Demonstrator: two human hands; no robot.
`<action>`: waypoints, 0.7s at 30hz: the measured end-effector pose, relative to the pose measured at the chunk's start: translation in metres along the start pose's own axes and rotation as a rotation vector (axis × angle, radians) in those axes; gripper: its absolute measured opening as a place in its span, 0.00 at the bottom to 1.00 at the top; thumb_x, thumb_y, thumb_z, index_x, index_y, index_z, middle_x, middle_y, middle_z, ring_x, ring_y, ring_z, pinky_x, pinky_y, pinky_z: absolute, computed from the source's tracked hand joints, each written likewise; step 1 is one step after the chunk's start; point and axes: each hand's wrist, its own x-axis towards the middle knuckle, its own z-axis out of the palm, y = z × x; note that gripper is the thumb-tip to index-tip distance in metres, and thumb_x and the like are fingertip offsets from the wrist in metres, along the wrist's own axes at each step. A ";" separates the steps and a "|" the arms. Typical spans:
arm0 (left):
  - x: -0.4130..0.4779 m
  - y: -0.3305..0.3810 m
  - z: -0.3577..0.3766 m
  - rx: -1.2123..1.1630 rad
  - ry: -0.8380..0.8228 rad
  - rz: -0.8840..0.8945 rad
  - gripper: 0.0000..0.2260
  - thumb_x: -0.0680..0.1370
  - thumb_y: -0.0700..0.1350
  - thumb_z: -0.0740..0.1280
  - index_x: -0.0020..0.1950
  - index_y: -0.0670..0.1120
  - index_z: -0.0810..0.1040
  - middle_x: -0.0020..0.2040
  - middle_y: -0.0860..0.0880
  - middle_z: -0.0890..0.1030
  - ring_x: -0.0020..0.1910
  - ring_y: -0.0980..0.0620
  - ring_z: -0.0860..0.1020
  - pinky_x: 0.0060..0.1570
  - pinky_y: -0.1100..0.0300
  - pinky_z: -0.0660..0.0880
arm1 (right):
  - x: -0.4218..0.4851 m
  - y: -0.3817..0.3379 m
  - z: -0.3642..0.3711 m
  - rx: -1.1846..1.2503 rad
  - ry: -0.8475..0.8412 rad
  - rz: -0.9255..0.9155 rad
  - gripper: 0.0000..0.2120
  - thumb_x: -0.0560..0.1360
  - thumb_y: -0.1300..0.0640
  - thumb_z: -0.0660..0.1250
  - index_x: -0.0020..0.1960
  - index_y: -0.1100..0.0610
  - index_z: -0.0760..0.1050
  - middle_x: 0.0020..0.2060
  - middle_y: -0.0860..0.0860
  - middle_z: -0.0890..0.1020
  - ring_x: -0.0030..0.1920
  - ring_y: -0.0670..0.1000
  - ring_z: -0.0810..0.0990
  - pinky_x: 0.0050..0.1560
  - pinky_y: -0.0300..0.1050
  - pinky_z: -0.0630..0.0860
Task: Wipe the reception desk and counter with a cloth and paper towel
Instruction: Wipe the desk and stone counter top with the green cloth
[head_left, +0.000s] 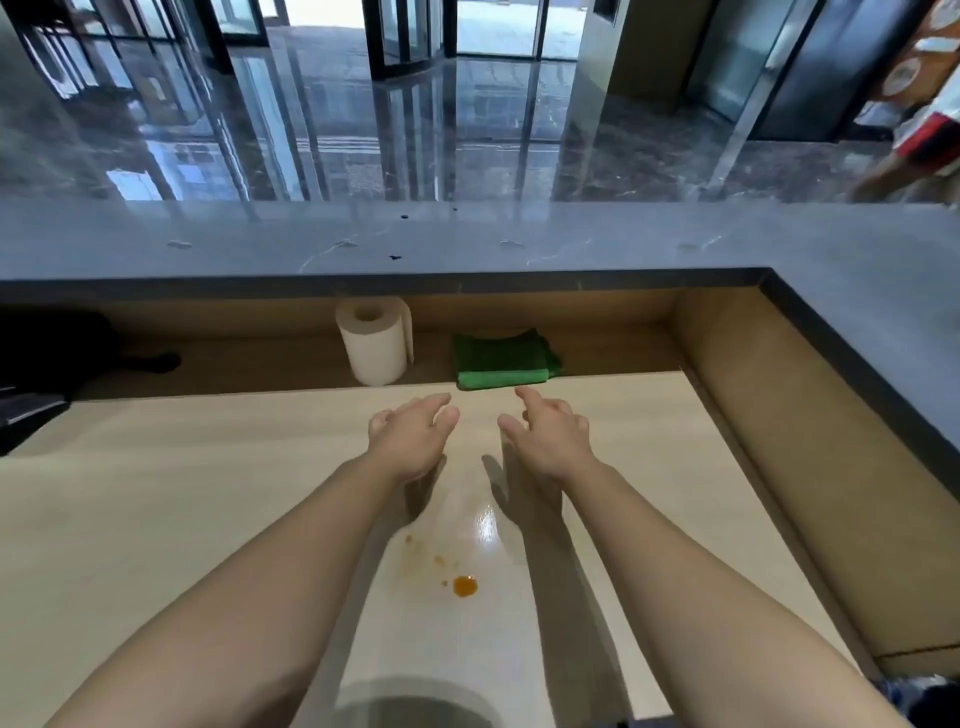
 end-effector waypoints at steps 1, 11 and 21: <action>0.005 0.001 0.001 0.011 0.002 -0.014 0.21 0.83 0.57 0.48 0.75 0.55 0.64 0.74 0.51 0.67 0.74 0.49 0.62 0.72 0.46 0.50 | 0.007 0.000 -0.001 -0.008 -0.001 -0.009 0.26 0.81 0.43 0.54 0.76 0.49 0.58 0.68 0.55 0.72 0.71 0.56 0.64 0.69 0.55 0.59; 0.070 0.002 0.032 -0.048 0.170 -0.074 0.16 0.82 0.52 0.56 0.70 0.57 0.69 0.60 0.51 0.79 0.64 0.48 0.72 0.69 0.49 0.56 | 0.094 -0.006 0.009 -0.376 0.023 -0.219 0.31 0.77 0.58 0.65 0.77 0.52 0.55 0.71 0.56 0.68 0.73 0.60 0.62 0.74 0.54 0.57; 0.074 -0.026 0.047 -0.102 0.265 -0.095 0.17 0.81 0.48 0.58 0.70 0.54 0.70 0.64 0.52 0.78 0.65 0.48 0.72 0.69 0.52 0.58 | 0.133 -0.008 0.011 -0.560 0.020 -0.207 0.15 0.78 0.64 0.60 0.63 0.55 0.73 0.55 0.55 0.79 0.55 0.58 0.77 0.50 0.49 0.72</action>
